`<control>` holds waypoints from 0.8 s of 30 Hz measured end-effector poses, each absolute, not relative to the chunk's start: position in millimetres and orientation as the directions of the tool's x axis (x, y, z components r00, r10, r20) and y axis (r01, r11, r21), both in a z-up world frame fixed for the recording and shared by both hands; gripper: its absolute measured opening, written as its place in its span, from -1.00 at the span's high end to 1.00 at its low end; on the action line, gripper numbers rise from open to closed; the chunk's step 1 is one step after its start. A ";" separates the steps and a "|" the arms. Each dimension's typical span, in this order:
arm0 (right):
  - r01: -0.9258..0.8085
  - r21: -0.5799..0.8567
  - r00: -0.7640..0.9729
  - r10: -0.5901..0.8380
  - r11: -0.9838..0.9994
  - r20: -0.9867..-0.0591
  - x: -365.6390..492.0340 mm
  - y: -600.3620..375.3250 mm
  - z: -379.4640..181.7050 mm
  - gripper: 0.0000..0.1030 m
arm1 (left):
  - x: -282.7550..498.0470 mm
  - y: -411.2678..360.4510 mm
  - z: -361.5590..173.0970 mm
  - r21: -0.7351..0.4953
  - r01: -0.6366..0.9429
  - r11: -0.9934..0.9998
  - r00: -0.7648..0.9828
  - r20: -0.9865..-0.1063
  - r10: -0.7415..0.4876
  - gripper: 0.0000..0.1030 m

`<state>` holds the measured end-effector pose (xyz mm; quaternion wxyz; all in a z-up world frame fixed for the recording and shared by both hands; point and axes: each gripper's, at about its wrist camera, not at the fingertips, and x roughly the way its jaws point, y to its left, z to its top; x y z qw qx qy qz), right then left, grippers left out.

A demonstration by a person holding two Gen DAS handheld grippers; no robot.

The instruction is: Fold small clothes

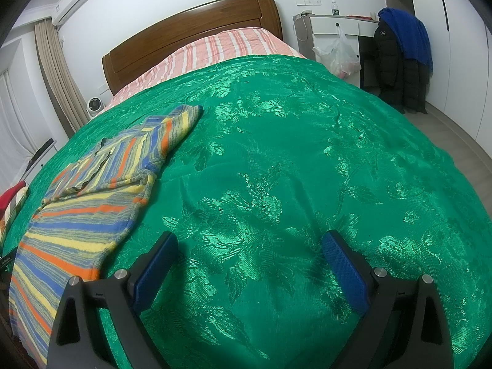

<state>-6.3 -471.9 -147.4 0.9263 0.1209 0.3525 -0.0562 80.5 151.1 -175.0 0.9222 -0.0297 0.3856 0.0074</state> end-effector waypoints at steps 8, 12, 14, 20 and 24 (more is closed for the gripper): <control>0.189 0.184 0.746 -0.019 0.964 -0.666 -6.3 -472.0 -147.4 -0.83 | 81.3 151.1 -175.2 -0.049 -0.036 0.998 0.702 -0.712 -0.009 -0.99; 0.190 0.184 0.746 -0.020 0.964 -0.666 -6.4 -472.1 -147.5 -0.83 | 82.0 151.2 -175.3 -0.045 -0.038 0.998 0.702 -0.712 -0.005 -0.99; 0.190 0.184 0.746 -0.019 0.964 -0.666 -6.4 -472.1 -147.5 -0.84 | 82.8 151.5 -175.2 -0.042 -0.039 0.998 0.701 -0.714 -0.002 -0.99; 0.191 0.182 0.745 -0.021 0.965 -0.667 -6.3 -472.0 -147.7 -0.84 | 85.0 150.9 -175.6 -0.026 -0.044 0.999 0.700 -0.714 0.012 -0.99; 0.192 0.172 0.736 -0.026 0.966 -0.676 -4.4 -471.6 -148.3 -0.86 | 87.2 152.5 -176.2 -0.027 -0.046 0.999 0.696 -0.718 0.013 -0.99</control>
